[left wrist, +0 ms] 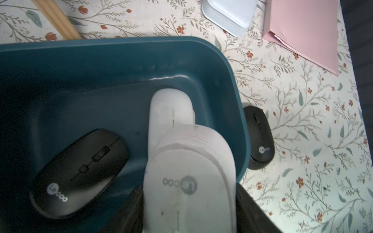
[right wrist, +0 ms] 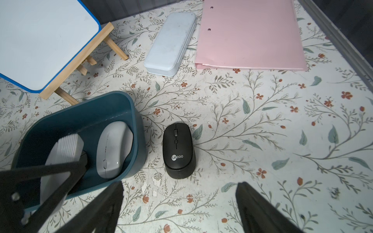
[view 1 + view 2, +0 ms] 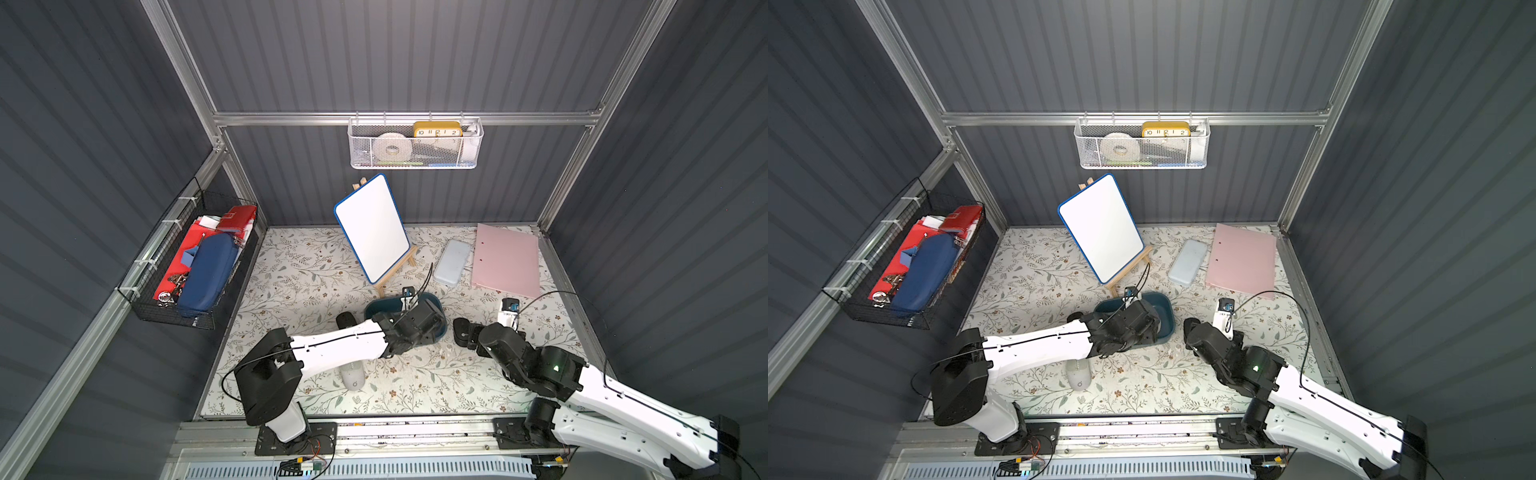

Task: Take out the mouse from the storage box
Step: Pick up the mouse from the storage box, then place the mouse at the center of the board.

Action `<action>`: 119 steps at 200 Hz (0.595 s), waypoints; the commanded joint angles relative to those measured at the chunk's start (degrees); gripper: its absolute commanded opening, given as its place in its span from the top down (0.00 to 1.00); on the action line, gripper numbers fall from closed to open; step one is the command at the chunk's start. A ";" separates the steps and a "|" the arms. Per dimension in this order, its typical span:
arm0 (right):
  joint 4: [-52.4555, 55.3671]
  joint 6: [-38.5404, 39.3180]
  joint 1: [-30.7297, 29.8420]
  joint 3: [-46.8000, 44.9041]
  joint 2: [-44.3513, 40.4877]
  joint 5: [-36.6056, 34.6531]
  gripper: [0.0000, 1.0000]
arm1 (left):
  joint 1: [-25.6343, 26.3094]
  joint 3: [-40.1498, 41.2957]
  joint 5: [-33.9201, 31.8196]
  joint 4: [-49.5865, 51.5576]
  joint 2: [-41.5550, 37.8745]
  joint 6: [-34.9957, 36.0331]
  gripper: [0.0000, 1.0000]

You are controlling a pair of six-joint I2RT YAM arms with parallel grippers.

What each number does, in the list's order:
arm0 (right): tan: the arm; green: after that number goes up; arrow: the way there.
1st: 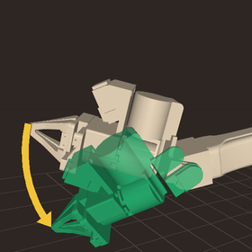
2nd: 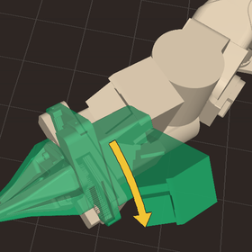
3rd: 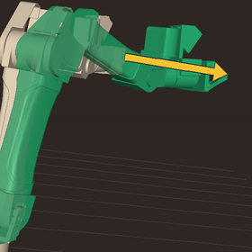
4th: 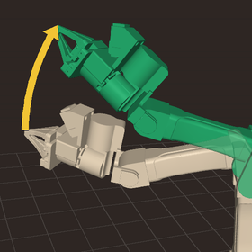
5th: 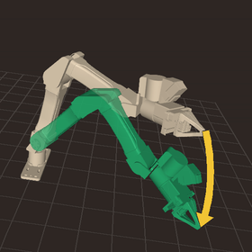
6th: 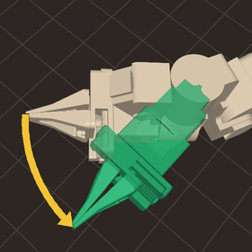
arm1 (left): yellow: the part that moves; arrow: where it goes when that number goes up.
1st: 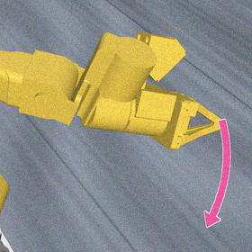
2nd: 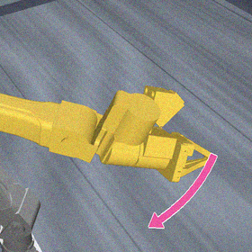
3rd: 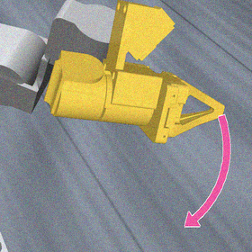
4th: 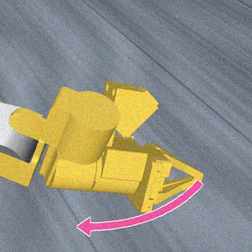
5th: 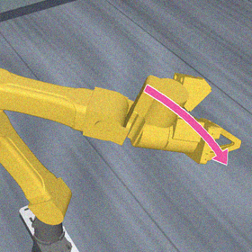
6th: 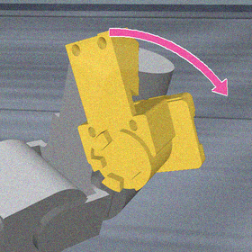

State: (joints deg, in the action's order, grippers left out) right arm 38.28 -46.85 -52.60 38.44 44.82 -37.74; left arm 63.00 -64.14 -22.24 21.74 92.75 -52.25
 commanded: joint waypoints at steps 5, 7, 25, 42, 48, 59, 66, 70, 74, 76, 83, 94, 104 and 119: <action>2.91 0.05 0.29 1.41 -1.52 -2.12 0.09 | 3.05 0.65 -0.46 1.58 -1.93 1.06 0.55; 3.00 0.02 0.30 1.43 -1.60 -2.13 0.09 | 3.26 0.74 -0.31 1.56 -1.82 1.02 0.55; 3.88 -0.59 0.30 1.53 -2.32 -2.58 0.09 | 6.08 0.92 -0.52 2.36 -0.79 0.60 0.56; 5.33 -1.54 0.30 1.80 -3.00 -3.43 0.09 | 9.68 1.63 -3.59 3.31 -0.85 0.28 0.56; 5.71 -1.71 0.30 1.79 -3.19 -3.67 0.09 | 10.88 2.22 -4.45 3.39 -1.19 0.18 0.56; 5.92 -1.75 0.30 1.57 -3.82 -3.77 0.09 | 12.18 3.66 -5.19 3.58 -2.03 -0.37 0.56; 6.22 -1.79 0.30 1.55 -4.16 -3.74 0.09 | 12.68 4.78 -5.18 3.58 -2.70 -0.72 0.56; 6.41 -1.79 0.30 1.56 -4.34 -3.73 0.09 | 12.96 5.34 -5.16 3.58 -3.16 -0.90 0.56; 6.51 -1.92 0.30 1.70 -4.45 -3.74 0.09 | 13.32 6.10 -5.10 3.50 -3.58 -1.07 0.56; 6.60 -1.95 0.30 1.72 -4.54 -3.66 0.09 | 13.47 6.45 -5.12 3.49 -3.75 -1.16 0.56; 6.86 -2.17 0.30 1.65 -4.79 -3.58 0.09 | 14.06 7.52 -4.96 3.49 -4.49 -1.42 0.56; 7.11 -2.45 0.30 1.47 -5.13 -3.60 0.09 | 14.75 9.07 -4.63 3.70 -5.38 -2.17 0.56; 7.15 -2.62 0.30 1.29 -5.39 -3.51 0.09 | 15.00 10.20 -4.11 4.54 -5.97 -3.14 0.56; 6.92 -2.71 0.30 1.01 -5.68 -3.44 0.09 | 15.20 11.89 -3.46 5.58 -6.62 -4.54 0.56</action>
State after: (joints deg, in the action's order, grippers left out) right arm 43.53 -48.64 -52.58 38.68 39.79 -39.97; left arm 77.76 -54.19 -25.32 24.60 88.66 -53.91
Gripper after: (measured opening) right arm 0.909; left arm 0.642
